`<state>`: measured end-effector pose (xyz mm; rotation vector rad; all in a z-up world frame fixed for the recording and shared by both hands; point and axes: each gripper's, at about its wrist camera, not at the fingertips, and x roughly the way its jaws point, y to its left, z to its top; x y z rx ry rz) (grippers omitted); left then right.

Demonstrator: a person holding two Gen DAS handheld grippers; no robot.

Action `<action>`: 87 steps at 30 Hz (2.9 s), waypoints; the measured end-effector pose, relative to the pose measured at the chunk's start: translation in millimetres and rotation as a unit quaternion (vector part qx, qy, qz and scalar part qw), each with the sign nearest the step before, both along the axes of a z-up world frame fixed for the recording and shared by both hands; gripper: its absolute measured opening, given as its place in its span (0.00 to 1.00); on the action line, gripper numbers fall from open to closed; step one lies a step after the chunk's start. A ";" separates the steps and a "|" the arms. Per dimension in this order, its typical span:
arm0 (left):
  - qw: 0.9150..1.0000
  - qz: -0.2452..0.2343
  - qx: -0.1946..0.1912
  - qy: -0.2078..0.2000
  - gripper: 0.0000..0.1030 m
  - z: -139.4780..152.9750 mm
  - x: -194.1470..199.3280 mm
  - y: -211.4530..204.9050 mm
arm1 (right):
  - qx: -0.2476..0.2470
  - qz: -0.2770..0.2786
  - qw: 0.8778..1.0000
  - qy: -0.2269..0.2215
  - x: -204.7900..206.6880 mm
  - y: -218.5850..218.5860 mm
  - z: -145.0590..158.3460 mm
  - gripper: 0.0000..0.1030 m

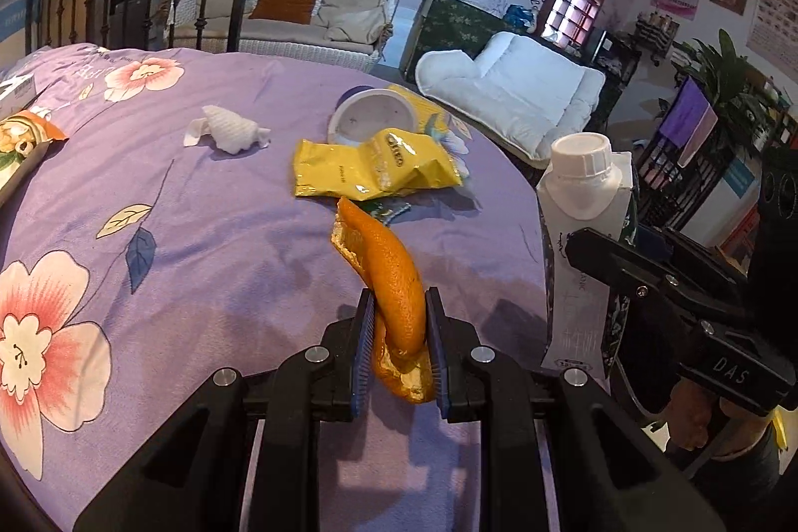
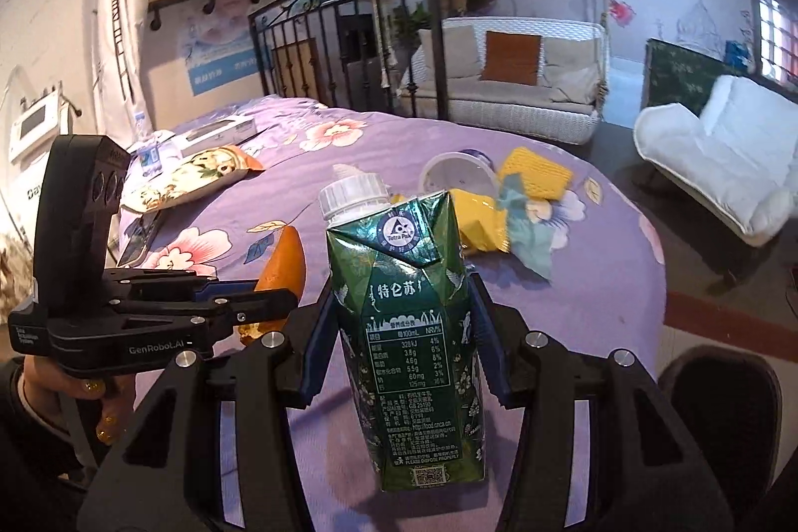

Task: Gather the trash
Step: 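Carry the orange peel and green carton over the black bin with both tools, then open the right tool to drop the carton while the left tool drops the peel into the bin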

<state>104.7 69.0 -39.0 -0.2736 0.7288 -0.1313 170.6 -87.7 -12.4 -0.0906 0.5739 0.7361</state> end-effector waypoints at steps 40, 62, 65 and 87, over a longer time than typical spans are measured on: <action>0.975 -0.221 0.031 0.012 0.20 -7.6 22.7 -178.9 | -0.023 -0.380 0.898 0.219 40.4 -226.0 -127.4 0.56; 0.935 -0.347 0.010 0.078 0.20 -30.9 48.4 -282.5 | 0.001 -0.485 0.869 0.095 -28.6 -284.4 -65.8 0.66; 0.929 -0.358 0.025 0.084 0.20 -36.0 47.7 -297.9 | 0.003 -0.496 0.863 0.096 -32.5 -293.8 -66.0 0.67; 0.930 -0.361 0.057 0.044 0.67 -34.6 33.7 -306.8 | 0.008 -0.520 0.849 0.097 -34.9 -311.2 -66.4 0.73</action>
